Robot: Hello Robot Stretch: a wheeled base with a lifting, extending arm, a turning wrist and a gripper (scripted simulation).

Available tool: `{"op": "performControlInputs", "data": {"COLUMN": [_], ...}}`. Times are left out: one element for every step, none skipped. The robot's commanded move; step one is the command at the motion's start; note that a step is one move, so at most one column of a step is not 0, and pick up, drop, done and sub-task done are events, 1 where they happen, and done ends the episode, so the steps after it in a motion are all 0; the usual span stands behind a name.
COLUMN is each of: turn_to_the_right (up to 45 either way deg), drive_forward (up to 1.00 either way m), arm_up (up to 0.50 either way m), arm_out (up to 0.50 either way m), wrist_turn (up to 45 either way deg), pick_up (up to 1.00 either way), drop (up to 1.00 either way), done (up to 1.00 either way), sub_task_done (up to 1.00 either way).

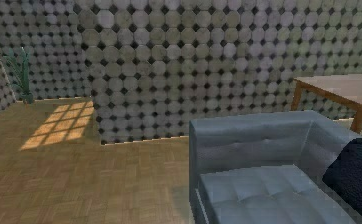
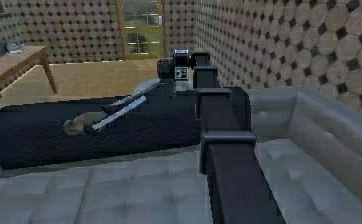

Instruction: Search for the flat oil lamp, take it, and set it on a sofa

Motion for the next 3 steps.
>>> {"op": "performControlInputs", "data": {"turn_to_the_right": [0.0, 0.0, 0.0], "drive_forward": [0.0, 0.0, 0.0], "arm_up": [0.0, 0.0, -0.3], "arm_out": [0.0, 0.0, 0.0], "wrist_turn": [45.0, 39.0, 0.0], "pick_up": [0.0, 0.0, 0.0], "drop": [0.0, 0.0, 0.0], "done": [0.0, 0.0, 0.0], "sub_task_done": [0.0, 0.0, 0.0]}}
